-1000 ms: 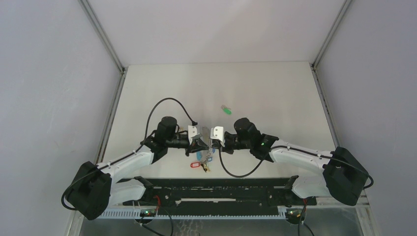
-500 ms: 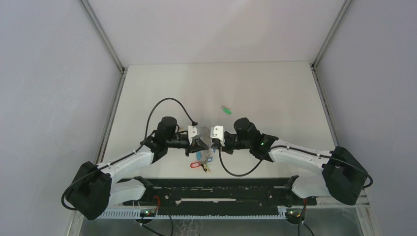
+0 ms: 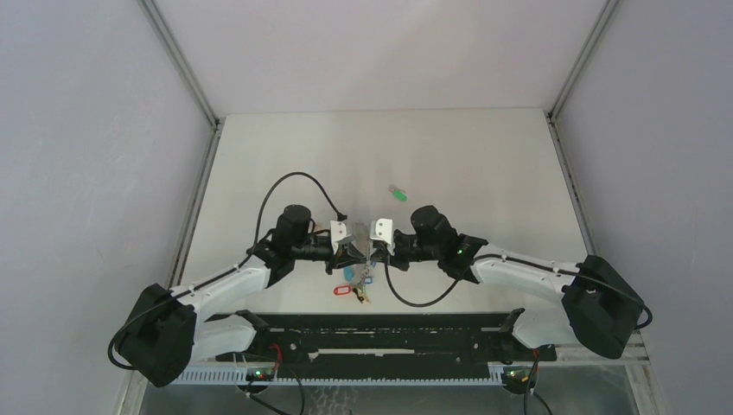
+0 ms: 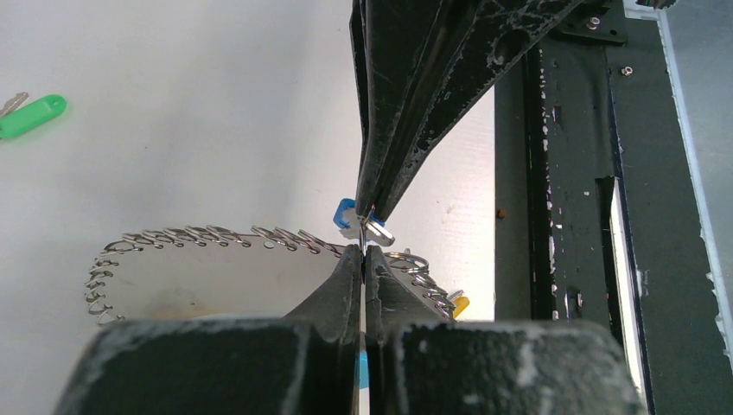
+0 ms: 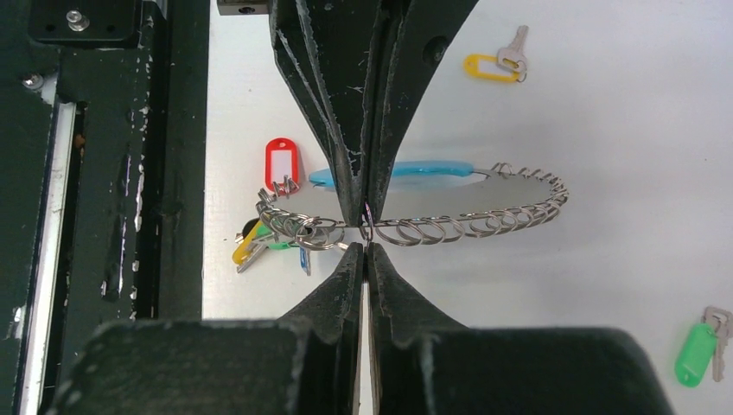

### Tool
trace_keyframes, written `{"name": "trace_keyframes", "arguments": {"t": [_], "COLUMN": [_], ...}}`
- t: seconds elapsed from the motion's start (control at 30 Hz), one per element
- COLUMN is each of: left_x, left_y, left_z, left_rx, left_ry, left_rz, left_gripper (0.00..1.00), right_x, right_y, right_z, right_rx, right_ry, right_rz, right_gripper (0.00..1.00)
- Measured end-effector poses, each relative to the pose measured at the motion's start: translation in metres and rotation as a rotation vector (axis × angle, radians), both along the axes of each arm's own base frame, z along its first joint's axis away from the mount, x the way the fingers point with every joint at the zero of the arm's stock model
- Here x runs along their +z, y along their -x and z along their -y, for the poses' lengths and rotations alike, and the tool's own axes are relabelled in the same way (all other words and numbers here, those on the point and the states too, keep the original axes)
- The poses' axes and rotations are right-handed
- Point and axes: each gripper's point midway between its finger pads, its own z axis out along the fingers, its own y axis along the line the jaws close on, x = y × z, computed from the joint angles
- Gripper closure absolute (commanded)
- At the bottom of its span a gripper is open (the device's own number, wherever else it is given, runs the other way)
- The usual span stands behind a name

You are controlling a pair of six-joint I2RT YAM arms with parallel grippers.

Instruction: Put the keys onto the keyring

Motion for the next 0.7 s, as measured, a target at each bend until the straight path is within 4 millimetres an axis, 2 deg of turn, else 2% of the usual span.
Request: {"name": "trace_keyframes", "arguments": {"t": [0.27,0.7], "left_x": [0.002,0.017], "left_y": [-0.001,-0.005], "left_z": [0.001,0.002], "left_rx": [0.001,0.024], "left_ry": [0.005,0.047], "left_rz": [0.008,0.057], "left_gripper": [1.0,1.0], "right_x": [0.004,0.018], "right_y": [-0.001,-0.007], "right_z": [-0.001,-0.004], "right_rx": [0.012,0.035], "right_ry": [-0.041,-0.147], "right_rz": [-0.054,-0.144], "right_gripper": [1.0,1.0]}}
